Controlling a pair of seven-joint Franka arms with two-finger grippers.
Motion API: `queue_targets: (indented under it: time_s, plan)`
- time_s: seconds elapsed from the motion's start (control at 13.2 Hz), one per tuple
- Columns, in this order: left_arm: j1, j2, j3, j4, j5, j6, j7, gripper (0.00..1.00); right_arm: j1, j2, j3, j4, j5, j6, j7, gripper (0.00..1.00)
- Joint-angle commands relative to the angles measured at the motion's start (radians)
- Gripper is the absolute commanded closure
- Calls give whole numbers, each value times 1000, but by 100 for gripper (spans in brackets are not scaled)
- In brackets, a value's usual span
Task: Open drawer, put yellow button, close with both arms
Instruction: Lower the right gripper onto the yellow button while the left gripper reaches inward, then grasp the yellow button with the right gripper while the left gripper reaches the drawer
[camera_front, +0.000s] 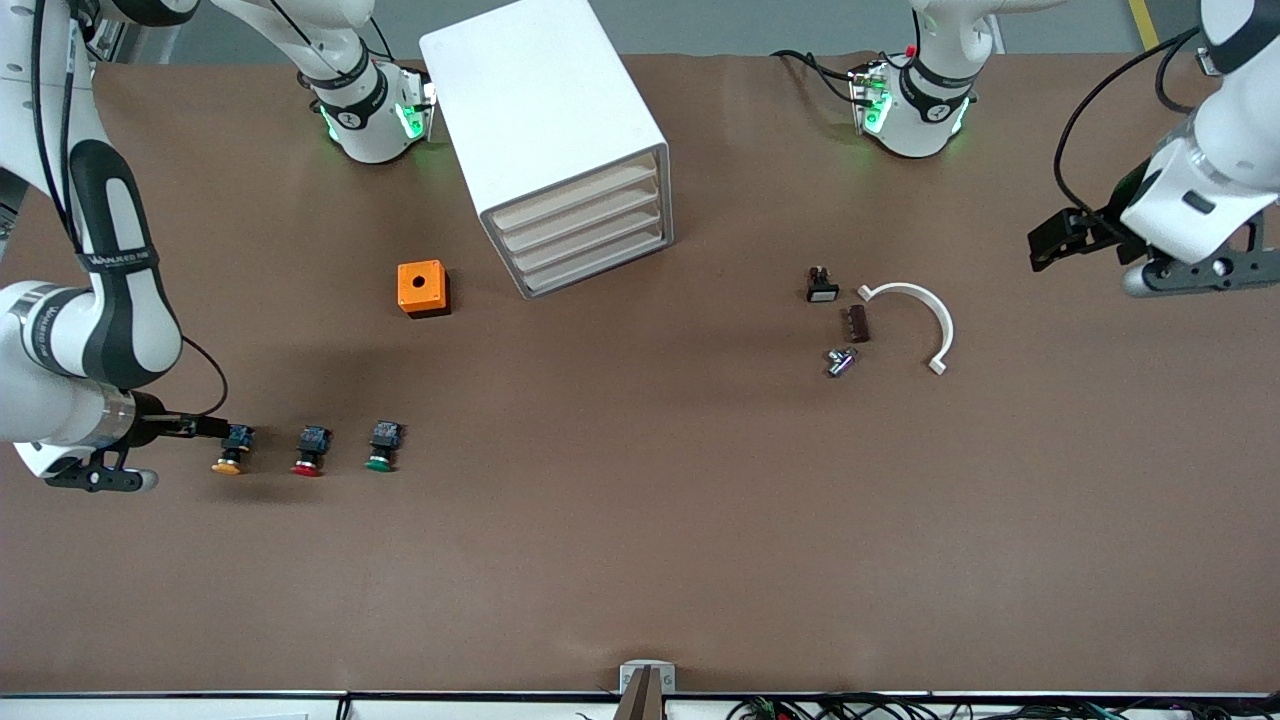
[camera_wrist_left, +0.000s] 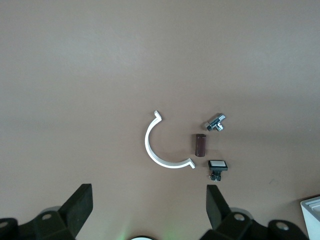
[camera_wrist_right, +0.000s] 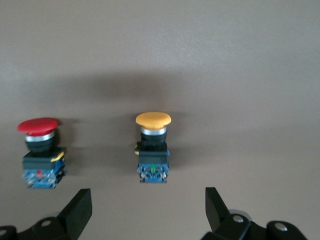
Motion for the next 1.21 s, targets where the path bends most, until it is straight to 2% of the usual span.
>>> queue_targets:
  time_s: [0.0, 0.15, 0.23, 0.45, 0.6, 0.68, 0.91, 0.98, 1.06, 1.13]
  plan:
    - [-29, 131, -9, 99, -17, -12, -10, 0, -13, 12, 10, -53, -6, 96, 9, 0]
    - [-90, 206, -15, 121, -37, 8, -62, 0, -17, 23, 10, -86, 0, 182, 9, 0]
    - [-121, 258, -15, 161, -61, 16, -175, 0, -15, 34, 10, -98, 4, 211, 9, 0]
    - [-186, 324, -15, 172, -92, 48, -603, 0, -13, 46, 10, -145, 7, 316, 52, 0]
    - [-209, 370, -15, 172, -149, 54, -833, 0, -12, 52, 10, -150, 7, 320, 55, 1]
    - [-213, 401, -15, 172, -189, 54, -956, 0, -12, 54, 10, -150, 7, 322, 56, 19]
    - [-252, 488, -15, 174, -213, 53, -1319, 0, -12, 55, 10, -155, 7, 324, 63, 69]
    - [-253, 513, -16, 174, -268, 47, -1487, 0, -12, 55, 10, -155, 7, 325, 70, 82]
    - [-247, 530, -15, 171, -346, 45, -1638, 0, -12, 58, 10, -153, 7, 325, 90, 90]
    - [-252, 545, -15, 169, -389, 18, -1737, 0, -10, 60, 10, -153, 7, 325, 93, 94]
